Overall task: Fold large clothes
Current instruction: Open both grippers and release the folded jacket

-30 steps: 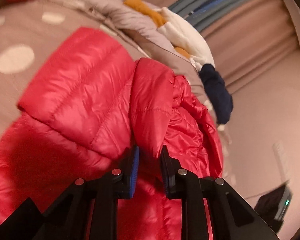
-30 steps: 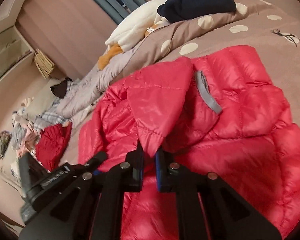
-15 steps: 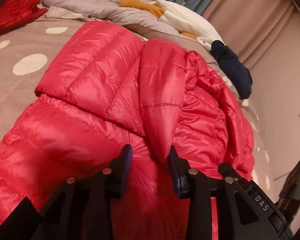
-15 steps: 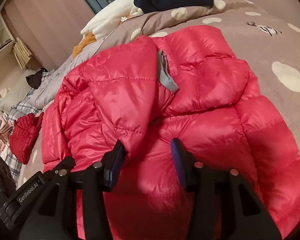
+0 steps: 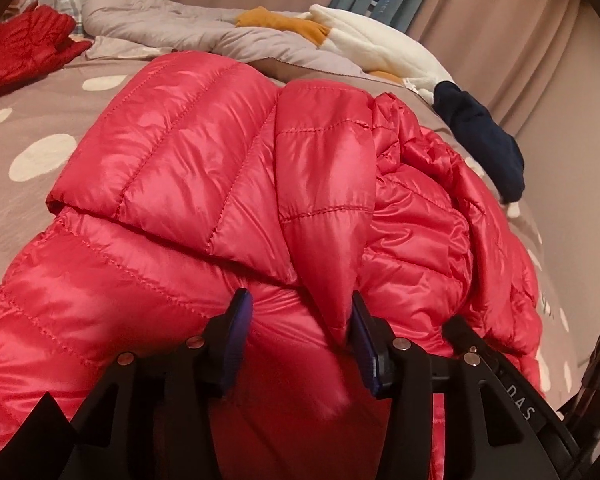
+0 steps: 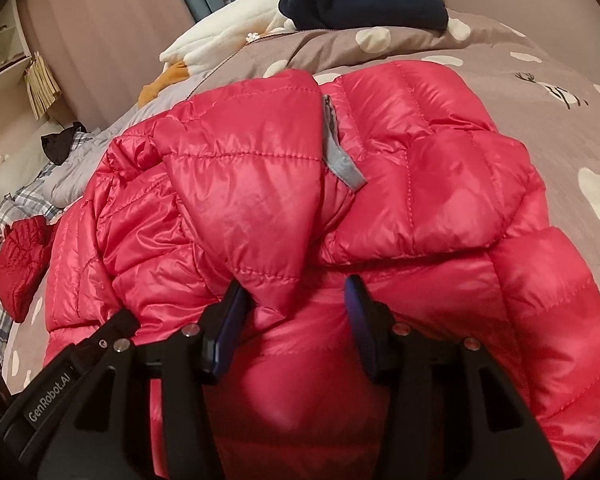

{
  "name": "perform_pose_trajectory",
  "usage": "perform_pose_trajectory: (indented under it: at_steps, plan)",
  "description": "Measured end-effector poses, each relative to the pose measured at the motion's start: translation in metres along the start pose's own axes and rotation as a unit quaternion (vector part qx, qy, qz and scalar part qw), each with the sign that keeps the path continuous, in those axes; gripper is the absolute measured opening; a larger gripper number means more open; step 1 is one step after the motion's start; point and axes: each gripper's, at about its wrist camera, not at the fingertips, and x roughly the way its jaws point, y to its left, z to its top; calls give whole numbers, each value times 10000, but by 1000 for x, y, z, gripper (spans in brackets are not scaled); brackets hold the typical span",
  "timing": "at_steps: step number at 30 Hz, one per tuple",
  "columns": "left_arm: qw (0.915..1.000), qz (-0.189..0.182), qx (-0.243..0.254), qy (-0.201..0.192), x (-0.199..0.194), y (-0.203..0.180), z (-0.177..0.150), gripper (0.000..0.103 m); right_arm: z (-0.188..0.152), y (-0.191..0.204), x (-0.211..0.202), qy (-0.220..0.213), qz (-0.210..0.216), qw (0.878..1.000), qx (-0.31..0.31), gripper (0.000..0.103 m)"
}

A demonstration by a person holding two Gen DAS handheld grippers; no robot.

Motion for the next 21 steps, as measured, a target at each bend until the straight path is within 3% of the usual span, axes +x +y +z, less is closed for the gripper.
perform_pose_trajectory:
  at_steps: [4, 6, 8, 12, 16, 18, 21]
  plan:
    - [10000, -2, 4, 2, -3, 0, -2, 50, -1, 2, -2, -16, 0, 10000, -8, 51]
    - [9999, -132, -41, 7, -8, 0, -3, 56, -2, 3, -5, -2, 47, 10000, -11, 54]
    - [9992, -384, -100, 23, -16, 1, -5, 71, -2, 4, -11, -11, 265, 9996, 11, 72]
    - [9984, -476, -243, -189, -48, 4, -9, 84, -5, 6, -39, 87, 475, 9987, -166, 86]
    - [9934, -741, -794, -361, -85, 23, -15, 94, -11, 1, -95, -420, 607, 9962, -465, 92]
    - [9907, -709, -986, -614, -111, 35, -18, 98, -15, -9, -124, -807, 623, 9937, -474, 101]
    - [9908, -570, -893, -844, -140, 48, -23, 102, -30, -39, -164, -1379, 489, 9892, 49, 103]
